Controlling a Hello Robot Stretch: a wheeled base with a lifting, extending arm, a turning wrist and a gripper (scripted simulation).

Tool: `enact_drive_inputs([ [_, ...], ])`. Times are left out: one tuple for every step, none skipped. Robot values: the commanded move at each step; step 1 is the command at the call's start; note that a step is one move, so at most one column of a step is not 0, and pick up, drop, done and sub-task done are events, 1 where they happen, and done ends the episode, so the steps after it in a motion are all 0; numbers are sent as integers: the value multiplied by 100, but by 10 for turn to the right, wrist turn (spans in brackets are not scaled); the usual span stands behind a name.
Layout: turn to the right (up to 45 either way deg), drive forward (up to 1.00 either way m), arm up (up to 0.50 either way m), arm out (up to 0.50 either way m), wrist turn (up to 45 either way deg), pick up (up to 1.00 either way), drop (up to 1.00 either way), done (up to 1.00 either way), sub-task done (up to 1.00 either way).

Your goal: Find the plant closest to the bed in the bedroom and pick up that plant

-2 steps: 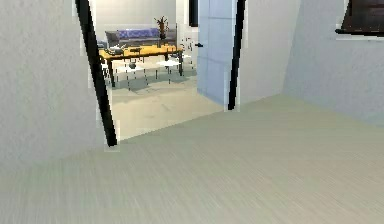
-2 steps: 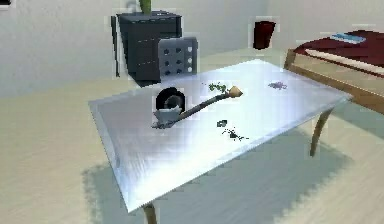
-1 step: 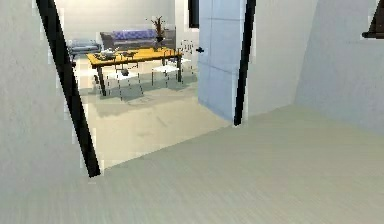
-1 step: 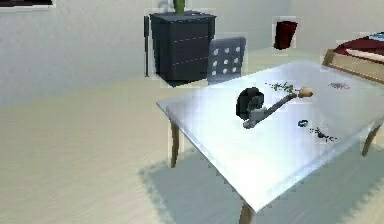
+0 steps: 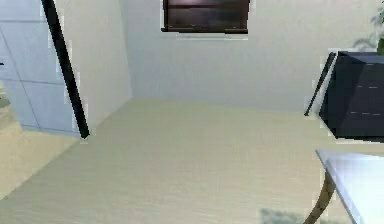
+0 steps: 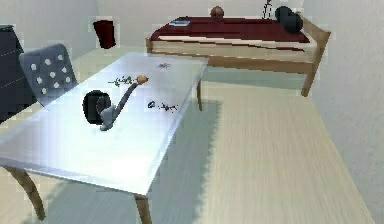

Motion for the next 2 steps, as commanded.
enact_drive_inputs([
  [180,0,0,0,0,0,0,0,0],
  [0,45,0,0,0,0,0,0,0],
])
